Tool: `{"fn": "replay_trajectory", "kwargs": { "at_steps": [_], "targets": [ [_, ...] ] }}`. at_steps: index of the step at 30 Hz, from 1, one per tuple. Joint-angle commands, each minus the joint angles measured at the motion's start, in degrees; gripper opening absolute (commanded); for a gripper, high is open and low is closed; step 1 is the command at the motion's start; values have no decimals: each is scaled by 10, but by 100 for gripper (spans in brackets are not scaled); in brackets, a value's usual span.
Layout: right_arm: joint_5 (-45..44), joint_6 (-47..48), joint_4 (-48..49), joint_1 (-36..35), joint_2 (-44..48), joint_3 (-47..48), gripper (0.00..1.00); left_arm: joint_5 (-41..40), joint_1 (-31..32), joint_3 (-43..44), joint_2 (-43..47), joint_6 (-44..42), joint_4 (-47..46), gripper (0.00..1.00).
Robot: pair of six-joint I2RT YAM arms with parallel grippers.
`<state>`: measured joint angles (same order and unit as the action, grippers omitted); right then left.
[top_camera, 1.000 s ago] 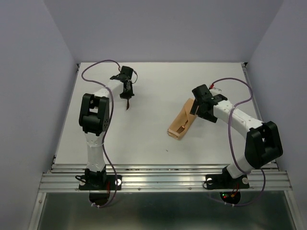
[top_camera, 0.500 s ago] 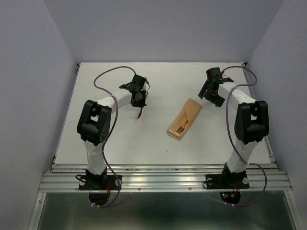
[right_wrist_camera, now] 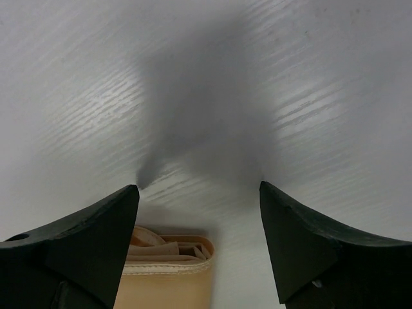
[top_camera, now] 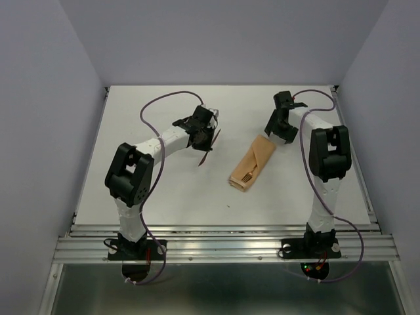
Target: Fold the napkin into a case and place the utensils inside
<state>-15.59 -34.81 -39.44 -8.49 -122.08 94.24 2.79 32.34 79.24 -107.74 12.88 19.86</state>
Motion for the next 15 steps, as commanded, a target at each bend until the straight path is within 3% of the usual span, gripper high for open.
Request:
{"fn": "replay_trajectory", "kwargs": {
  "at_steps": [1, 7, 15],
  "targets": [
    [20, 7, 8, -32, 25, -10, 79, 14, 28, 1, 47, -14, 4, 0],
    [30, -7, 23, -65, 42, -44, 64, 41, 61, -13, 63, -14, 8, 0],
    [41, -3, 20, -78, 33, -27, 60, 35, 98, -23, 62, -12, 15, 0]
  ]
}}
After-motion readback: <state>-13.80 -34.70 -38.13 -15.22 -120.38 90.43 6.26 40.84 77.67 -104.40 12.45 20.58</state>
